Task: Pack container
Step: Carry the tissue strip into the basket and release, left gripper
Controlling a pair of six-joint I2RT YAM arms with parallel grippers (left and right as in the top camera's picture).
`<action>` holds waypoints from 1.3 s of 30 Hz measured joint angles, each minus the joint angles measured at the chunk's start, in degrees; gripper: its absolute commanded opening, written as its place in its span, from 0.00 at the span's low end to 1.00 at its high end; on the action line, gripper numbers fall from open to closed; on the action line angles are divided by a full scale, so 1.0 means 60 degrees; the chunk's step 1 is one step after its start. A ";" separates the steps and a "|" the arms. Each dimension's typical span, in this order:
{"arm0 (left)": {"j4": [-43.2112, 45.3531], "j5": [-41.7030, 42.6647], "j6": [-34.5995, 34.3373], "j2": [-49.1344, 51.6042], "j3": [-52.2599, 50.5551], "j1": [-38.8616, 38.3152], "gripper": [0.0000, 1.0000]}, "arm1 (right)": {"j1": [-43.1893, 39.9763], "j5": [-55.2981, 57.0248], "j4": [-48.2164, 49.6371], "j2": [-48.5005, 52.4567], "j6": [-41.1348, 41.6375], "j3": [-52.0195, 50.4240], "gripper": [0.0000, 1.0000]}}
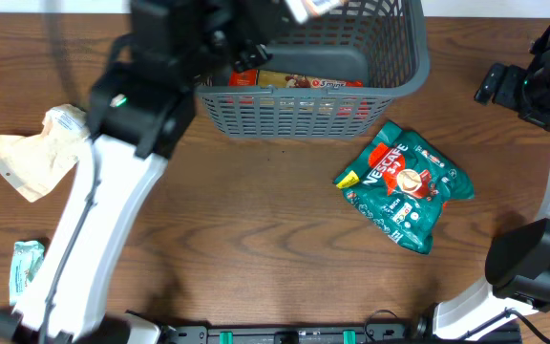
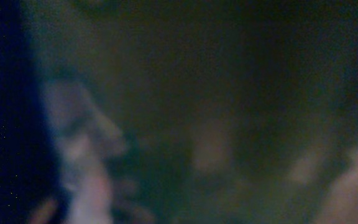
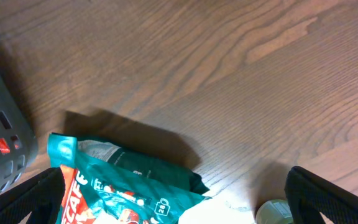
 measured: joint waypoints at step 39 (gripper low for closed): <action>-0.0433 -0.1279 -0.0182 0.2594 0.0000 0.0080 0.98 | -0.0004 -0.0178 -0.0106 0.0000 -0.0404 0.0000 0.99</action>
